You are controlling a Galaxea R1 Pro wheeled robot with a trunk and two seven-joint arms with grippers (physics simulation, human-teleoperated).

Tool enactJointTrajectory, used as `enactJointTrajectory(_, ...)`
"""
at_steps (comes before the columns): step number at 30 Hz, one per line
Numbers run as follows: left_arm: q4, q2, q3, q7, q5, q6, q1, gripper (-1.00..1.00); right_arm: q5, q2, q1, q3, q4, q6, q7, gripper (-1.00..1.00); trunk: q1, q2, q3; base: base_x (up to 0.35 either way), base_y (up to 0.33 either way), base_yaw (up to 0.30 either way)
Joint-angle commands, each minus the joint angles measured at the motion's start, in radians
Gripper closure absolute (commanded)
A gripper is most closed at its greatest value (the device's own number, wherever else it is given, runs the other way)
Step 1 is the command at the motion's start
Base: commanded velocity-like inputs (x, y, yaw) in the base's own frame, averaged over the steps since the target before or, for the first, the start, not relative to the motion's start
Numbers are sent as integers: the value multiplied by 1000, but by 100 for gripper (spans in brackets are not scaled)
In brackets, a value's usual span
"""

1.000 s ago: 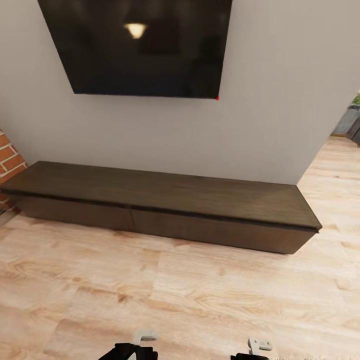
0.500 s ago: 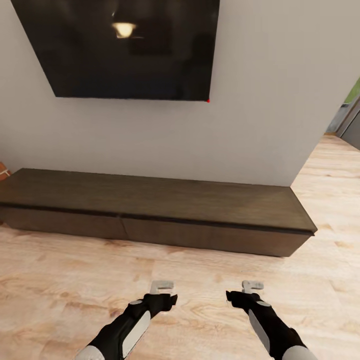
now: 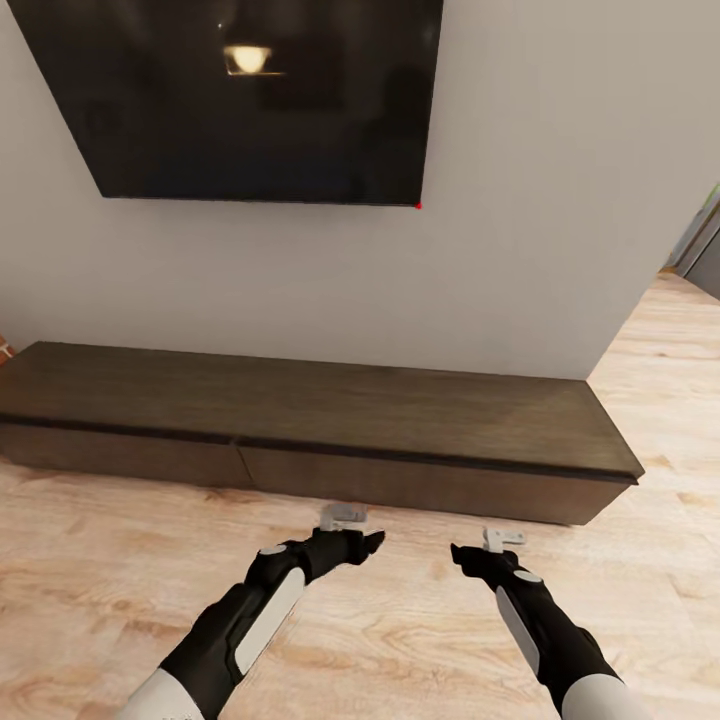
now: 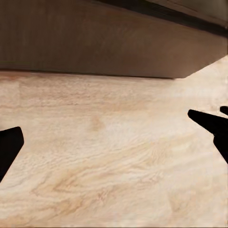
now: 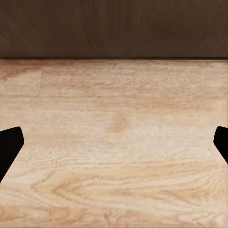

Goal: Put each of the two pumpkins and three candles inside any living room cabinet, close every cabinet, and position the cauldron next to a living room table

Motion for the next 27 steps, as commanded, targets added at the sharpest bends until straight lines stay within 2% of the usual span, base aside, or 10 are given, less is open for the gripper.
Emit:
enactJointTrajectory(1, -46, 2, 3, -50, 0, 71, 0, -100, 0, 0, 0, 1, 1, 0, 0, -100, 0, 0, 0, 0, 0, 0)
enactJointTrajectory(3, -148, -2, 16, -177, -1, 204, 0, -100, 1, 0, 0, 1, 1, 0, 1, -100, 0, 0, 0, 0, 0, 0)
enactJointTrajectory(4, -182, -5, 22, -222, -1, 235, 0, -100, 2, 0, 0, 1, 1, 0, 1, -100, 0, 0, 0, 0, 0, 0)
enactJointTrajectory(9, -271, -10, 55, -343, 14, 300, -29, -100, 2, 0, 0, 2, 2, -1, -2, -100, 0, 0, 0, 0, 0, 0)
enactJointTrajectory(11, -288, -22, 79, -398, 54, 348, -60, -100, 2, -1, 0, 2, 7, -1, -4, -100, 0, 0, 0, 0, 0, 0)
enactJointTrajectory(13, -293, -34, 94, -469, 152, 401, -138, -100, 2, -1, 0, 2, 10, -1, -3, -100, 0, 0, 0, 0, 0, 0)
enactJointTrajectory(14, -293, -35, 95, -479, 172, 407, -153, -100, 3, -1, 0, 2, 10, -1, -2, -100, 0, 0, 0, 0, 0, 0)
enactJointTrajectory(18, -293, -34, 104, -519, 380, 419, -259, -100, 5, 3, 0, 7, 14, 0, -2, -100, 0, 0, 0, 0, 0, 0)
enactJointTrajectory(25, -326, -26, 115, -527, 410, 413, -268, -100, 7, 3, 2, 12, 31, 0, -2, -100, 0, 0, 0, 0, 0, 0)
enactJointTrajectory(27, -339, -15, 156, -560, 410, 413, -264, -100, 14, 2, 1, 12, 32, 0, 0, -100, 0, 0, 0, 126, 0, 0)
